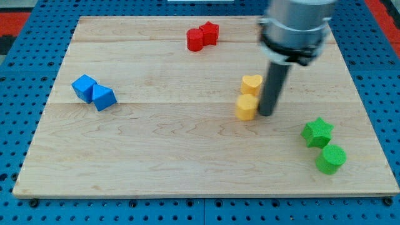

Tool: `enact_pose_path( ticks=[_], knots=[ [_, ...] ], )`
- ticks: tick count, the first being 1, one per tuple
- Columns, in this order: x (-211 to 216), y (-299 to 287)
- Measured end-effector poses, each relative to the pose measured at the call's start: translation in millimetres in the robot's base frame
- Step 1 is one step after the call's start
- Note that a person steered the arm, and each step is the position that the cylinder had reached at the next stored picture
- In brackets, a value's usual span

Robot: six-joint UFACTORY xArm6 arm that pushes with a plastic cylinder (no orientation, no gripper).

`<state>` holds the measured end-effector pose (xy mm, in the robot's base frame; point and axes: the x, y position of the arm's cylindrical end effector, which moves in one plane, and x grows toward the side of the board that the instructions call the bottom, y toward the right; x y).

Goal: Move the yellow hexagon to the center of the board

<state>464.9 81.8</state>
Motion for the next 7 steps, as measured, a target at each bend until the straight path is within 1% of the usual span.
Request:
enact_pose_path(
  ticks=[1,2,3,4,5,6,7],
  knots=[
    [-1,-37],
    [4,-12],
    [20,-14],
    [25,-34],
    [-21,-42],
    [-41,-58],
    [9,-53]
  ],
)
